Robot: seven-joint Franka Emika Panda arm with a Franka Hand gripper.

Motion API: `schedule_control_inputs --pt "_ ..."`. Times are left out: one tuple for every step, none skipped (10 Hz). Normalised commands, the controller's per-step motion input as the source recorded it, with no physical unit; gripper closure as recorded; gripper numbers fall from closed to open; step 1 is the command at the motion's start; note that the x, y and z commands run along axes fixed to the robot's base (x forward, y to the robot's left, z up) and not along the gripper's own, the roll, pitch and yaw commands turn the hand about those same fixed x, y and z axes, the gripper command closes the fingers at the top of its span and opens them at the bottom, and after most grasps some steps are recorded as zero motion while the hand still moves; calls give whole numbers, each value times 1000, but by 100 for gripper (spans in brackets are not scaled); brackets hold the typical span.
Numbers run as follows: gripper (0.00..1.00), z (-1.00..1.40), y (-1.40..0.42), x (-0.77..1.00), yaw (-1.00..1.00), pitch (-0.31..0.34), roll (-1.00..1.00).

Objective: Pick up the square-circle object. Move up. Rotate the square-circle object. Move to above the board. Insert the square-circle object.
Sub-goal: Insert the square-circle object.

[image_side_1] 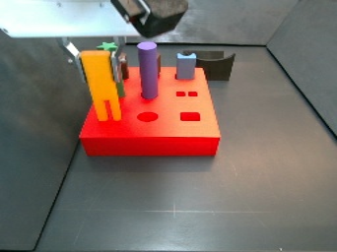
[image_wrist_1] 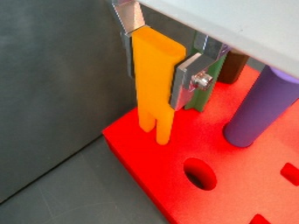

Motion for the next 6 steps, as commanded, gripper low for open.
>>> schedule_control_inputs --pt "100 -271 0 103 -77 0 34" --pt "100 -200 -29 94 -66 -3 53" --pt "100 -183 -51 157 -109 0 70" --pt "100 -254 -9 246 -220 0 47" --pt "100 -220 -9 251 -277 0 34" --pt "100 -111 -20 86 -143 0 9"
